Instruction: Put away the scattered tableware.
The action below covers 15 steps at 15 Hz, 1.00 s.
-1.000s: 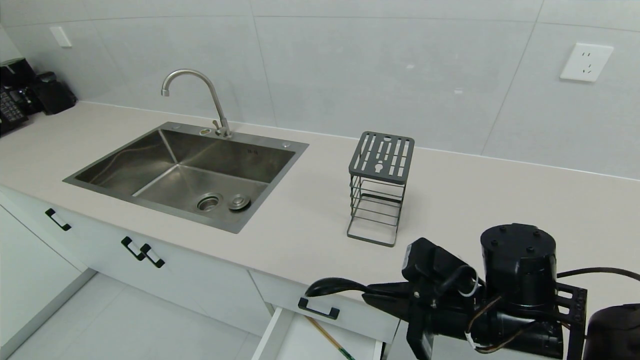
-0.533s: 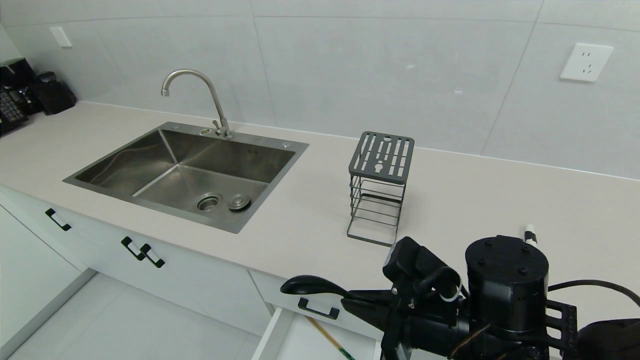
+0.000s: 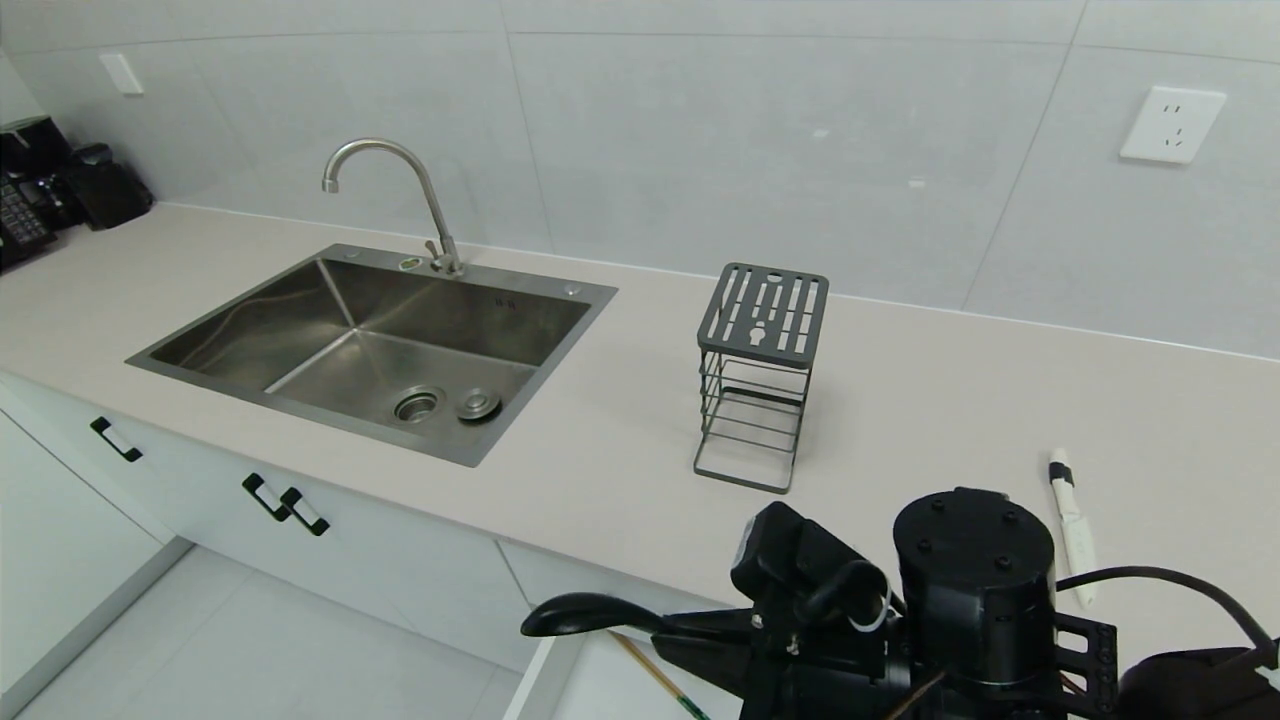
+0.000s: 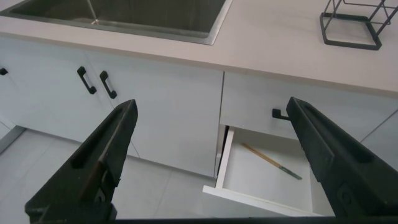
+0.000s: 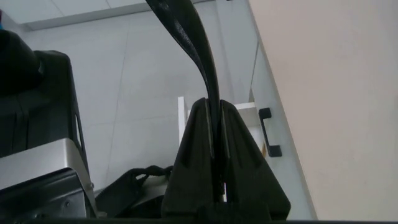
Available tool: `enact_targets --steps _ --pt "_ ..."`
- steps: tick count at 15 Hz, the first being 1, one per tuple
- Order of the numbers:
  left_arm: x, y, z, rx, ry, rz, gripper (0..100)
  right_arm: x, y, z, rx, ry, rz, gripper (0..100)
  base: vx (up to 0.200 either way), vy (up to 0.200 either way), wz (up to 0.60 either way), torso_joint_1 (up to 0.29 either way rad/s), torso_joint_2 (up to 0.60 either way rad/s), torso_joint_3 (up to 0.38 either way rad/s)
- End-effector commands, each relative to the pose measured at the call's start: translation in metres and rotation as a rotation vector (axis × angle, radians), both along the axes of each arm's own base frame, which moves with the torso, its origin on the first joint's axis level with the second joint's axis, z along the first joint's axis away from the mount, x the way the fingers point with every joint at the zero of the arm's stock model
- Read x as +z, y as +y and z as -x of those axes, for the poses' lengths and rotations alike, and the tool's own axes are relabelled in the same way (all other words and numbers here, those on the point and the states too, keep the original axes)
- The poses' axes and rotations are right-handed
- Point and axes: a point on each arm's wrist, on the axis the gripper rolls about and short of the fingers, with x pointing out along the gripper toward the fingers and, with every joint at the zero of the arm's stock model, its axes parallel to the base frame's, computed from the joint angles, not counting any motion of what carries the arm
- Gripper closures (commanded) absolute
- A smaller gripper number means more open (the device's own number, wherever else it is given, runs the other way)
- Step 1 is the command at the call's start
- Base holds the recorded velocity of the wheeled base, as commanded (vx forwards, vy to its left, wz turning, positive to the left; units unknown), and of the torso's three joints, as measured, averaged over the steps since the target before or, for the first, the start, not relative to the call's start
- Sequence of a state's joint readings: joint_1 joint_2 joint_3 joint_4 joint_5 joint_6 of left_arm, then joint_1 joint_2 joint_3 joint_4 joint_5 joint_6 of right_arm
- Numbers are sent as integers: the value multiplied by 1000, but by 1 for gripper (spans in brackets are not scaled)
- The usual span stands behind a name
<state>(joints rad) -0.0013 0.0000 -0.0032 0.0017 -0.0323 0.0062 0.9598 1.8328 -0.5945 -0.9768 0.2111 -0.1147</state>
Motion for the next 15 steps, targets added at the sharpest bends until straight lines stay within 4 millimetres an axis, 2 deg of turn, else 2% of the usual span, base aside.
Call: enact_targets --steps 1,4,8,15 --pt "0 0 0 0 0 0 0 2 5 0 7 5 -13 100 0 0 0 0 0 0" --pt "0 0 0 0 0 0 0 2 5 0 2 24 -22 100 0 0 0 0 0 0" --pt "0 0 0 0 0 0 0 20 16 -8 -5 -20 -85 100 0 0 0 0 0 0" --pt "0 0 0 0 0 0 0 24 21 -11 -10 -31 -96 100 0 0 0 0 0 0"
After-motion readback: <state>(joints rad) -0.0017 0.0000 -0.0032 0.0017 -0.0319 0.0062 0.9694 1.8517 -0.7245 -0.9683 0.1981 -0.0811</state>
